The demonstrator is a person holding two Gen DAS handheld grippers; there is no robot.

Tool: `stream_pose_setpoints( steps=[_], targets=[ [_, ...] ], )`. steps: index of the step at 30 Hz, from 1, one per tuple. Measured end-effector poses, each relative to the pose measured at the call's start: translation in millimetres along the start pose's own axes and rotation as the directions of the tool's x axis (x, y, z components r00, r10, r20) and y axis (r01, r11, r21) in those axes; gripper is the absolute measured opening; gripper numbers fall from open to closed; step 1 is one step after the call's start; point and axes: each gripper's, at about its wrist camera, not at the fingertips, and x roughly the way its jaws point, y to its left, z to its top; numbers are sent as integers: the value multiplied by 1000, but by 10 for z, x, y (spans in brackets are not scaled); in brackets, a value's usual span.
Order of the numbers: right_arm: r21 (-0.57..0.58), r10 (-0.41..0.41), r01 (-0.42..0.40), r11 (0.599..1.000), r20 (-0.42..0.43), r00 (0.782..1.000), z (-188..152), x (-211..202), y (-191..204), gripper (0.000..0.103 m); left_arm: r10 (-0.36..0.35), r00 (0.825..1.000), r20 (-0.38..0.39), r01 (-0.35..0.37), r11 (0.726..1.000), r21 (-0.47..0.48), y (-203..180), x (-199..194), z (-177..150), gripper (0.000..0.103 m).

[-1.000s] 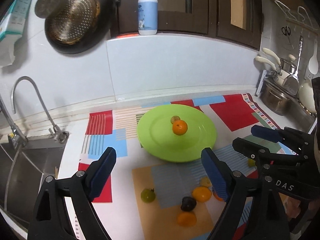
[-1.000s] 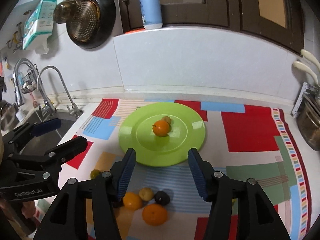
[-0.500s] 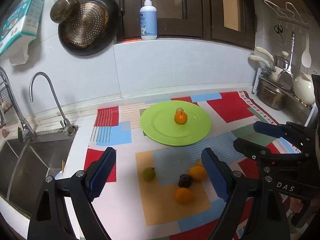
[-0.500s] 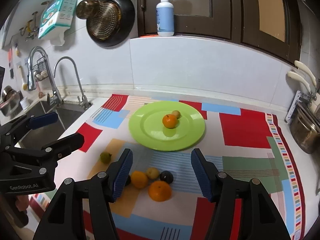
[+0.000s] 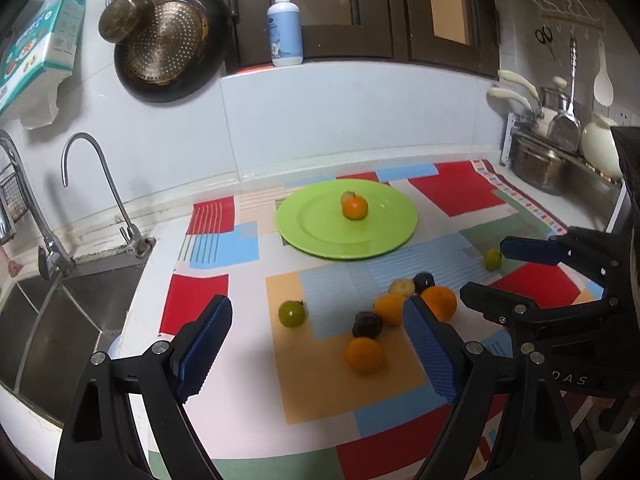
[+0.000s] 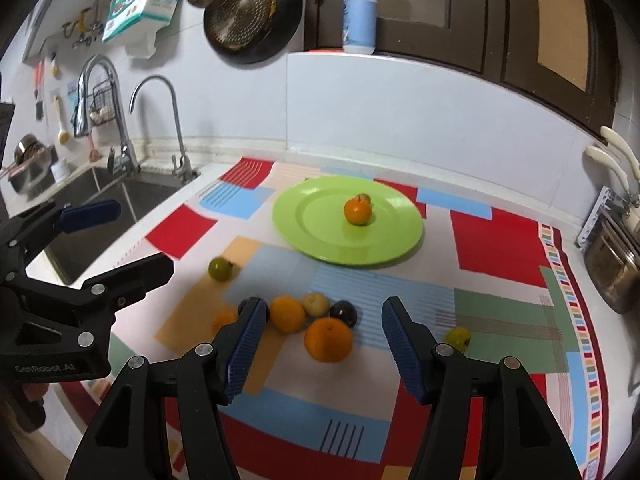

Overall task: Organize fruits
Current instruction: 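Grasp a medium orange with the left tool while the right tool grasps the largest orange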

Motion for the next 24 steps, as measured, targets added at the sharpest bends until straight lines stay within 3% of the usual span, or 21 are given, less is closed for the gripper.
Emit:
stream_pose_setpoints(
  steps=[10, 24],
  targets=[
    [-50, 0, -3, 999, -48, 999, -205, 171, 10, 61, -15, 997, -80, 18, 999, 37, -130, 281, -268, 87],
    [-27, 25, -29, 999, -130, 991, -311, 563, -89, 61, -71, 980, -185, 82, 995, 57, -235, 651, -447, 68]
  ],
)
